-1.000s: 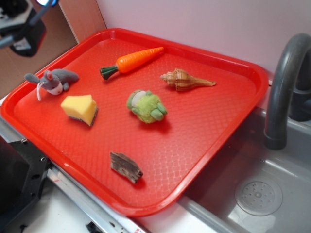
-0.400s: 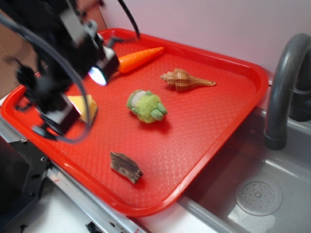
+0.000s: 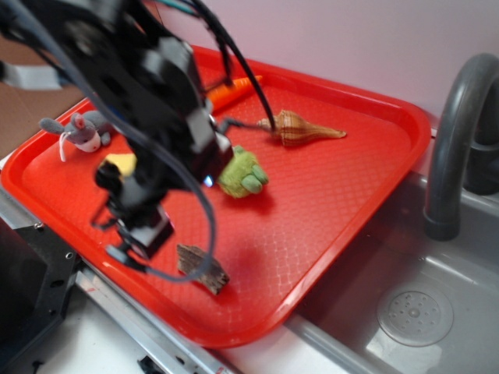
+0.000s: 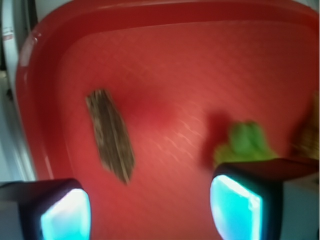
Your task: Grab the wood chip.
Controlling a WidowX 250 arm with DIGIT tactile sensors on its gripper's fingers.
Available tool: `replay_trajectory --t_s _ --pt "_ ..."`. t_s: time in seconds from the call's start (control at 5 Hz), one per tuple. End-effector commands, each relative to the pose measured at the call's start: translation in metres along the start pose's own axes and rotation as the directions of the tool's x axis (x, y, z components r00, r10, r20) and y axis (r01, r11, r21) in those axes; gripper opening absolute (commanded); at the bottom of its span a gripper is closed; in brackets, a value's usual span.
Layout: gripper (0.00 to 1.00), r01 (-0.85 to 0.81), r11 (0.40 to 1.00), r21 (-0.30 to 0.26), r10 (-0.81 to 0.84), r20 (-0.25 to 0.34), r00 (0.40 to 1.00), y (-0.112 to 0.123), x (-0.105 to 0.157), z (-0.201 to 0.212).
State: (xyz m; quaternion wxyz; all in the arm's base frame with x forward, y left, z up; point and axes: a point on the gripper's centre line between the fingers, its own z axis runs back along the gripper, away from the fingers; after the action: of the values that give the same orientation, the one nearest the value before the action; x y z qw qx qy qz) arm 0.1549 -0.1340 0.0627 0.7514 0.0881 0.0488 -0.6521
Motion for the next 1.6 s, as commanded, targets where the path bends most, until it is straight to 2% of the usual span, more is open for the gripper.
replay_trajectory --t_s 0.0,0.4,0.6,0.8,1.0,1.2,1.4 --pt "1.00 0.046 0.999 -0.018 -0.045 0.044 0.998 -0.018 0.016 -0.017" --pt "1.00 0.038 0.999 -0.013 -0.038 0.024 0.999 -0.018 0.021 -0.037" --pt "0.00 0.034 0.999 -0.014 -0.033 0.057 0.998 -0.017 0.019 -0.041" --pt "0.00 -0.001 1.000 -0.008 0.001 0.078 0.997 -0.016 0.016 -0.036" --pt "0.00 -0.190 0.982 0.025 0.186 0.108 0.977 -0.013 0.000 -0.008" --pt "0.00 -0.434 0.901 0.026 0.427 0.133 0.894 -0.004 -0.016 0.036" --pt "0.00 -0.645 0.764 0.012 0.638 0.127 0.759 0.023 -0.039 0.080"
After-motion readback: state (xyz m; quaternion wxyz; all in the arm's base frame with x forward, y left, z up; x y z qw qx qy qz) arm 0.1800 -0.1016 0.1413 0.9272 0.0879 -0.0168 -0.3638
